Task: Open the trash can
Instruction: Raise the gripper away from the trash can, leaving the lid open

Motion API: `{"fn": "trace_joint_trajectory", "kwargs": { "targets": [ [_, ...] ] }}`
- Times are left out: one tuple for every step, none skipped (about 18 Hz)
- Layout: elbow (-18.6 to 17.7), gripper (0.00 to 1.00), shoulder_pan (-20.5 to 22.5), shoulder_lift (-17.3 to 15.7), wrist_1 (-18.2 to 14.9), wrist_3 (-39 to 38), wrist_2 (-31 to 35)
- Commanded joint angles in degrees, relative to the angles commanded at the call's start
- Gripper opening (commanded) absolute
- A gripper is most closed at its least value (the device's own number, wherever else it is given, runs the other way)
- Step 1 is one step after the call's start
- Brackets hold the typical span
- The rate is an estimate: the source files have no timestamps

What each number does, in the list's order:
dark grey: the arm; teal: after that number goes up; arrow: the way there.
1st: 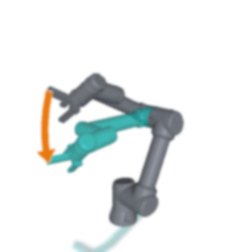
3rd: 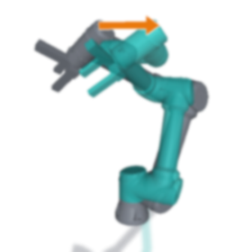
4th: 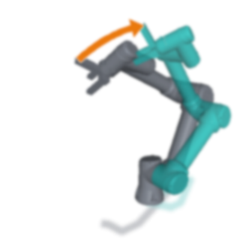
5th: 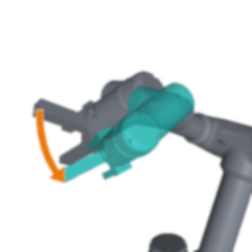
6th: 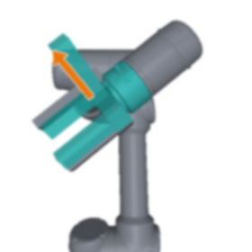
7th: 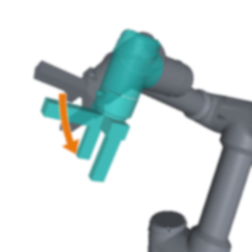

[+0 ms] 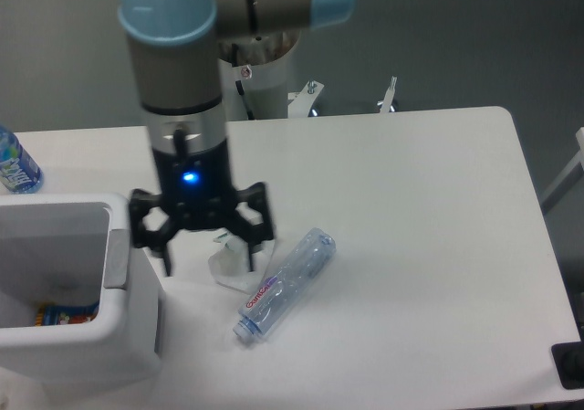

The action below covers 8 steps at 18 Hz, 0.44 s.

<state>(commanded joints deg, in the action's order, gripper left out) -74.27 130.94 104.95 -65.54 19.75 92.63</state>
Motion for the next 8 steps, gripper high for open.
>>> {"fn": "trace_joint_trajectory", "kwargs": {
  "targets": [
    [-0.2,1.00,1.6,-0.7,-2.5,2.5,0.1],
    [-0.4,1.00,3.1,-1.3,-4.6,5.1,0.1],
    [-0.5,1.00,4.1,-1.8,-6.1,8.2,0.1],
    [-1.1,1.00,5.4,-2.4,-7.1,11.2,0.1],
    [-1.9,1.00,6.6,-3.2,-7.9,14.1,0.2],
    [-2.9,1.00,8.0,-4.0,-8.3,17.0,0.1],
    [-3.8,1.00,9.4,-4.7,-8.3,19.4,0.1],
    [-4.6,1.00,10.5,-5.5,-8.3,21.4,0.0]
  ]
}}
